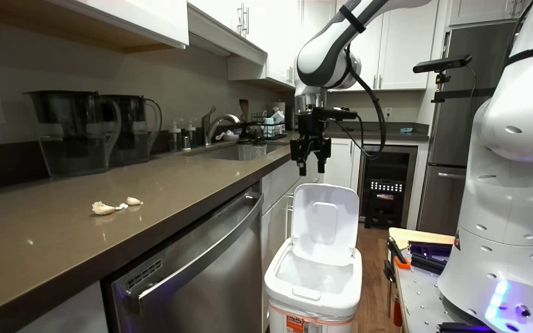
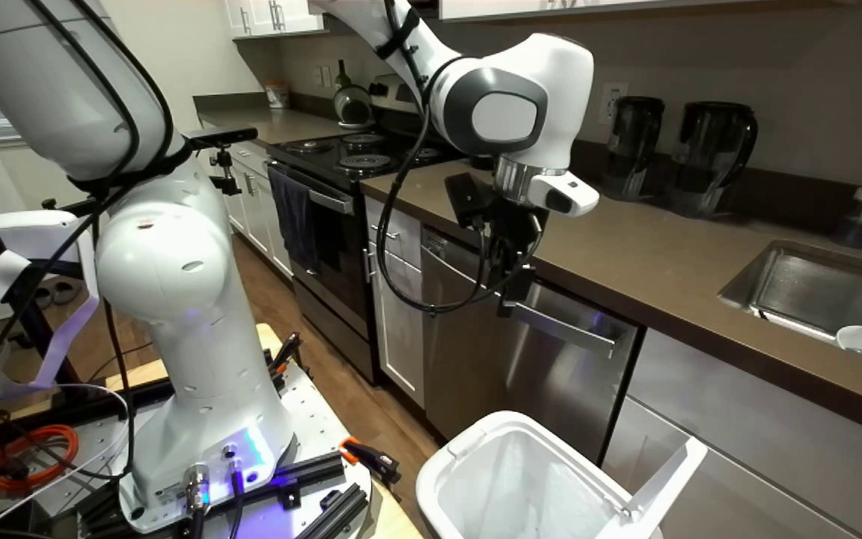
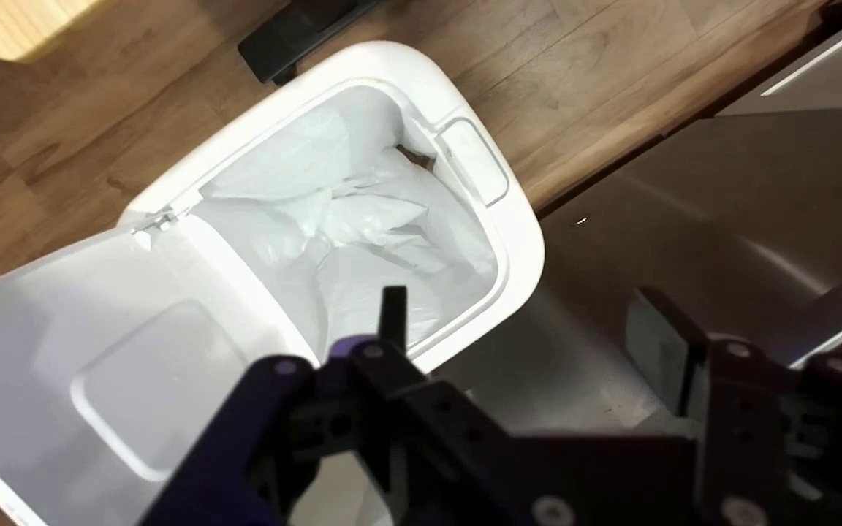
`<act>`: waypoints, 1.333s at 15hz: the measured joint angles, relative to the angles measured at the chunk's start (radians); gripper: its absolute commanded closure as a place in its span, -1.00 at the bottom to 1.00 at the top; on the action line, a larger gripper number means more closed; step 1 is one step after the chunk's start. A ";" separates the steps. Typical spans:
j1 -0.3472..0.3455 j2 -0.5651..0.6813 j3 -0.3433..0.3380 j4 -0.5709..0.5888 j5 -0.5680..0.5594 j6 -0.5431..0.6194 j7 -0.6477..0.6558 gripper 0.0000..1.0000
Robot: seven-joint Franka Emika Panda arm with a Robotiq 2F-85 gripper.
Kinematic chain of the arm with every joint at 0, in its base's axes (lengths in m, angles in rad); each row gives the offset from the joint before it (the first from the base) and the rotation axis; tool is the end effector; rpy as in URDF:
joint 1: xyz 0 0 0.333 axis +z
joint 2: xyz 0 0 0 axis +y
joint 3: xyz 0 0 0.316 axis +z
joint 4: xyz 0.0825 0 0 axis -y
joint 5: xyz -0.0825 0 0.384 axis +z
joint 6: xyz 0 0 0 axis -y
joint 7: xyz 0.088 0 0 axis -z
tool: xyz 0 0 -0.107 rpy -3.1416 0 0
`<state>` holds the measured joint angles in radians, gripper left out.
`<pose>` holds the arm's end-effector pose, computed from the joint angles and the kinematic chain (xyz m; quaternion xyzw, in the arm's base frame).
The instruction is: Pick up the garlic from the counter and discard it in the bin
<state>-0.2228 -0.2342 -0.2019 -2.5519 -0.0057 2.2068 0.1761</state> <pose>0.3837 -0.1717 0.3411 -0.9551 0.2898 0.0547 0.0279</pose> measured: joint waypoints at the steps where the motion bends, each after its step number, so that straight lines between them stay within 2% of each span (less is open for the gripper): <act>1: 0.007 0.000 0.009 0.011 0.000 0.000 0.000 -1.00; 10: 0.097 0.072 0.104 0.239 -0.004 -0.061 -0.012 -1.00; 20: 0.208 0.409 0.185 0.679 -0.123 -0.130 -0.237 -1.00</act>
<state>-0.0147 0.1744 -0.0169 -1.8731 -0.1284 2.0772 -0.0607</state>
